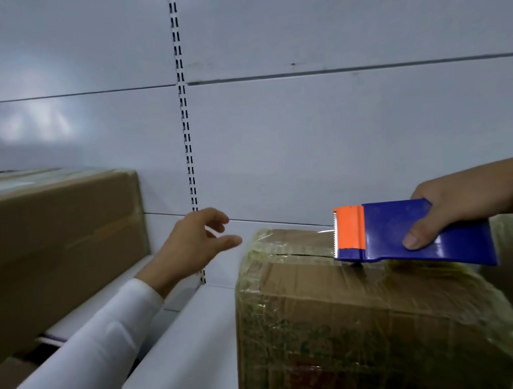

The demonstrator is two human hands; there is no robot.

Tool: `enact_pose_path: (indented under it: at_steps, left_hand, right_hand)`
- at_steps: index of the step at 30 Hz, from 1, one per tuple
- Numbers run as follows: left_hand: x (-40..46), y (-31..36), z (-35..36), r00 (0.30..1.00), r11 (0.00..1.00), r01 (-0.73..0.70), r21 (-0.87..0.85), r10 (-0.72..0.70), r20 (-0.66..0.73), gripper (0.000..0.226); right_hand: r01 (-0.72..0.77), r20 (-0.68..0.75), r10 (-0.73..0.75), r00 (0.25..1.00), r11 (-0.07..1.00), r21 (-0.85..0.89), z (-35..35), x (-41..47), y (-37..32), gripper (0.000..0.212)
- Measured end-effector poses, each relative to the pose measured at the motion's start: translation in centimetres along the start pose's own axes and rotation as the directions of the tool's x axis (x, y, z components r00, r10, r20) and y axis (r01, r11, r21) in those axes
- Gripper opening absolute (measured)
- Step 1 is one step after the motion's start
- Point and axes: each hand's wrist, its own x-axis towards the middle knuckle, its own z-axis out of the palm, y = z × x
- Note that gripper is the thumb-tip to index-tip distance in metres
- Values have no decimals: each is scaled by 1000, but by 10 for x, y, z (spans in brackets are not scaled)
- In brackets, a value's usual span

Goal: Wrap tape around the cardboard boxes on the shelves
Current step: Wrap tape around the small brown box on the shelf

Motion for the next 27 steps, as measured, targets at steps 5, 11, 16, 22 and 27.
enact_pose_path:
  at_steps: [5,11,16,22,27]
  left_hand:
    - [-6,45,12,943,968,-219,124,178,281,27]
    - [-11,41,20,889,949,-256,183,157,430,39]
    - [-9,31,2,876,923,-279,264,132,465,46]
    - [-11,0,-40,885,918,-189,348,5,466,38]
    - [-3,-6,-50,925,881,-223,416,57,375,50]
  right_hand:
    - [-14,8,14,1000,1000,-7,-1,-2,-2,59]
    - [-34,21,34,999,999,-17,1,-3,-9,53]
    - [-11,-2,11,1000,1000,18,8,-1,-23,50]
    - [27,-41,-27,999,999,19,27,18,-67,51]
    - [19,-60,-18,998,1000,11,36,37,-106,33]
